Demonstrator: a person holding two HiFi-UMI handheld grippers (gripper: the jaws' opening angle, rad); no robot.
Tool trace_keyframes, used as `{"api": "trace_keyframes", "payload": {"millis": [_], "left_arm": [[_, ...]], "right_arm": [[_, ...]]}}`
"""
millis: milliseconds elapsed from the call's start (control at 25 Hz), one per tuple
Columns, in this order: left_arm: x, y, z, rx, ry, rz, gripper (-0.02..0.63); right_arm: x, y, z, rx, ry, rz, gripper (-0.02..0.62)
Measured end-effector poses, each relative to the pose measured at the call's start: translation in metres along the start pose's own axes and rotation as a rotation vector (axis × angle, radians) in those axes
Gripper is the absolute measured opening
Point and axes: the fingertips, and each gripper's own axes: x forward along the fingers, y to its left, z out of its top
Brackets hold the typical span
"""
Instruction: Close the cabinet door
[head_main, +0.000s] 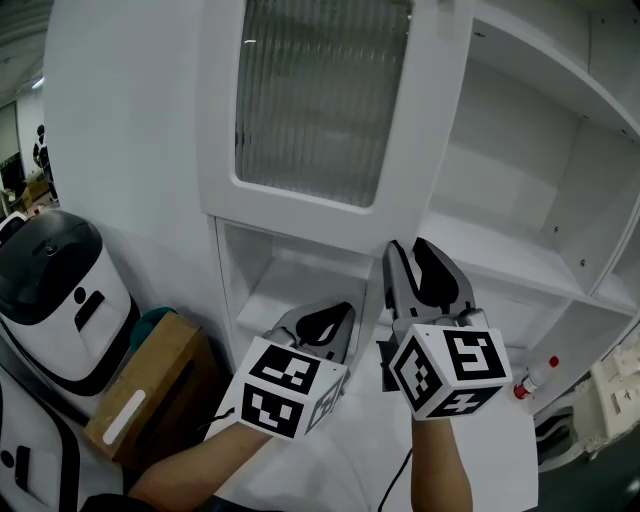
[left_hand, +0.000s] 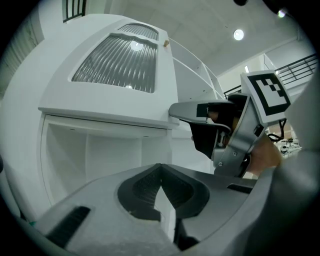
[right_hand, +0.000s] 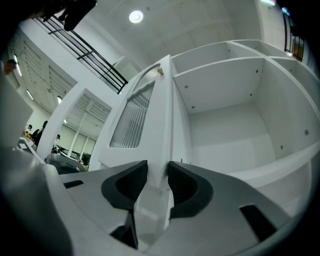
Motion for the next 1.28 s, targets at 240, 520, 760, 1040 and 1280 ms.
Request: {"api": "trace_keyframes", "payload": {"millis": [240,520,760,1040,1280], "left_arm": [[-0.004,0.001,-0.003,-0.009,0.002,0.006,0.012],[-0.005,0.001,0.002,-0.005,-0.004,0.008,0.012],[-0.007,0.000,0.002,-0.014,-0.009,0.011,0.012],[-0.010,0.004,-0.001,-0.036,0.000,0.018,0.012],[-0.016,0.007,-0.003,-0.048,0.006,0.010,0.012]], "right_arm": [[0.004,-0.003,-0.004,0.004,0.013,-0.013,0.132],[0.011,-0.008,-0.003,0.008,0.015,-0.019,0.132],[0.010,-0.007,-0.002,0.015,0.006,-0.002,0.132],[0.006,-0.007,-0.002,0.012,0.026,-0.017,0.130],[-0.006,-0.009,-0.005,0.019,0.033,-0.051,0.130]]}}
